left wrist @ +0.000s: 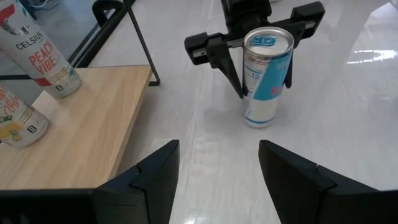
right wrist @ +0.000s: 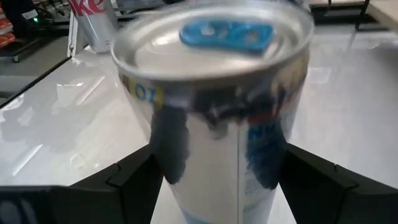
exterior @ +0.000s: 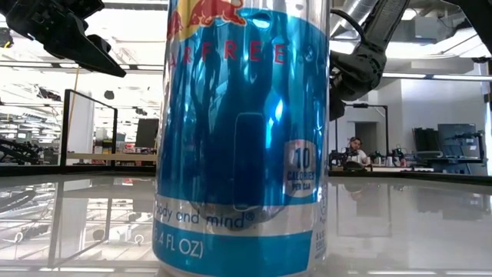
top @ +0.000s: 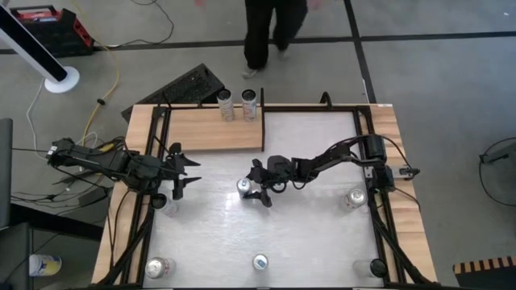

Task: Place canned beverage on shelf
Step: Put the top red bull soda can beside the tropical vibe soda can on the shelf

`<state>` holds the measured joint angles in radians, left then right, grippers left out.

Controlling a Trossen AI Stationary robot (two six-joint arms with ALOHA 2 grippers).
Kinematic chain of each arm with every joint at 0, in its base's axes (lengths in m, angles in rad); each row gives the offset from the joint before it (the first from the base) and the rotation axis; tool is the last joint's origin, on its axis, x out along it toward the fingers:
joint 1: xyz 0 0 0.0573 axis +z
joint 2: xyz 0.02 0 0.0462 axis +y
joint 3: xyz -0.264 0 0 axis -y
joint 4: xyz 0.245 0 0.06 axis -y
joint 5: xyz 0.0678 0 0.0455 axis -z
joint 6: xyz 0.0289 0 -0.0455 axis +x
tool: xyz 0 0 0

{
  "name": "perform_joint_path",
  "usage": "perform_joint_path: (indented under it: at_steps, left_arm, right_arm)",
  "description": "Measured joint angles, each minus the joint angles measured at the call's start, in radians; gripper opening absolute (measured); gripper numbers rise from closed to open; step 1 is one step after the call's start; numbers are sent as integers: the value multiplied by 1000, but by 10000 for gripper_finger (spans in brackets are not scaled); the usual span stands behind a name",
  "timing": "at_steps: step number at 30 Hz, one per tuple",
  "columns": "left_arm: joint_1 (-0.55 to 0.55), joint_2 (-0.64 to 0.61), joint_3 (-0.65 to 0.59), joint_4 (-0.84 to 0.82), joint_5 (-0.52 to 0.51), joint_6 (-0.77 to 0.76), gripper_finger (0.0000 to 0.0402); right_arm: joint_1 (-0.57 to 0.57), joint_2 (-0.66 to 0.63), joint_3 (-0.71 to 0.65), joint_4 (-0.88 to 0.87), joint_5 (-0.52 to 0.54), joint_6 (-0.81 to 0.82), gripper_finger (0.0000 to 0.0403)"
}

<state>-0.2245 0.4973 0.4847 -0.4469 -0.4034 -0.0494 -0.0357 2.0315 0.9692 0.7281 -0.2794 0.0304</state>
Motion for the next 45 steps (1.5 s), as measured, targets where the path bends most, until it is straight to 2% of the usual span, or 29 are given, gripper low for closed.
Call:
perform_joint_path:
  at_steps: [5,14,18,23,28,34,40,45]
  left_arm:
    - [0,0,0,0,0,0,206]
    - [0,0,0,0,0,0,206]
    - [0,0,0,0,0,0,206]
    - [0,0,0,0,0,0,206]
    - [0,0,0,0,0,-5,206]
    - [0,0,0,0,0,-5,206]
    - [0,0,0,0,0,-5,206]
    - [0,0,0,0,0,-5,206]
  right_arm:
    - [2,2,94,-184,4,-9,332]
    - [6,2,440,-868,25,-73,373]
    - [7,2,580,-1104,35,-79,375]
    - [11,2,727,-1335,101,-116,375]
    - [15,0,814,-1414,106,-119,375]
    - [38,0,830,-1427,112,-118,375]
    - [60,0,830,-1438,235,-110,375]
    - [75,0,830,-1439,254,-110,375]
